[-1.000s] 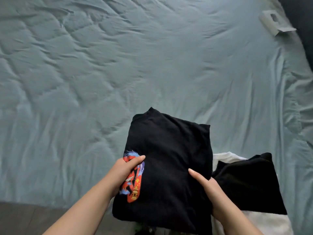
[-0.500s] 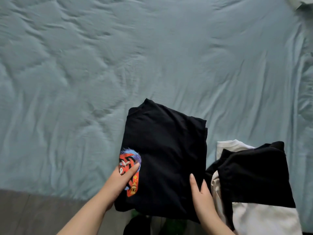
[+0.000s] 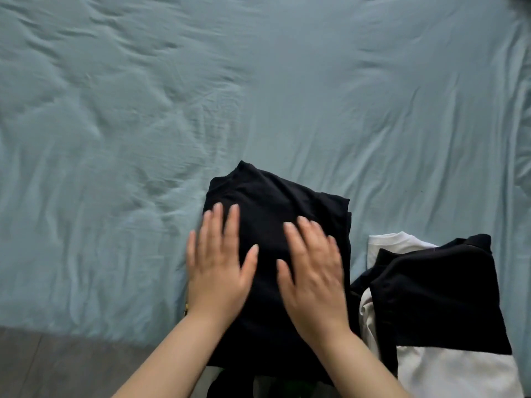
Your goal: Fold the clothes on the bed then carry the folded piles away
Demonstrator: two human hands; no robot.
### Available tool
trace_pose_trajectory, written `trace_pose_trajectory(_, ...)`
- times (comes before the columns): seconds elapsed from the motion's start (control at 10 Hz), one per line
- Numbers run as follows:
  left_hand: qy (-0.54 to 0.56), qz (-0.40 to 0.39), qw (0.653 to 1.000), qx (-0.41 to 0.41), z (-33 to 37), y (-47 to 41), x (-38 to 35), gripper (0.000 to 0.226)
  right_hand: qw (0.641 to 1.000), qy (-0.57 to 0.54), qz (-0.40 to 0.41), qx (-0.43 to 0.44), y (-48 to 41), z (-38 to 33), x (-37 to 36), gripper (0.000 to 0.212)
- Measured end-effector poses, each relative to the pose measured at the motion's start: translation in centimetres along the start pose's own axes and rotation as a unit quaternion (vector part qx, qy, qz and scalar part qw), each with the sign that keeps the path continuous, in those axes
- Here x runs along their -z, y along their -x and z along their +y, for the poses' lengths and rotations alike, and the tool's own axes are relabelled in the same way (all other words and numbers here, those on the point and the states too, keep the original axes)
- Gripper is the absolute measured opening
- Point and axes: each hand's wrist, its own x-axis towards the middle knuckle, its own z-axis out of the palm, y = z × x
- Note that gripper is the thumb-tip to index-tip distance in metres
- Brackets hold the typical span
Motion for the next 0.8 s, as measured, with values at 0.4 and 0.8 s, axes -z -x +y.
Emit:
trace_pose_trajectory(0.4, -0.092, -0.28, 0.948, -0.124, -3.5, 6.2, -0.3, 0.106, 0.962, 0.114, -0.245, 0.026, 5.9, 3.5, -1.4, 0.073)
trace_pose_trajectory(0.8, -0.126, -0.323, 0.93, -0.124, -1.9, 2.8, 6.5, 0.08, 0.959, 0.109, -0.26, -0.039, 3.7, 2.6, 7.4, 0.049)
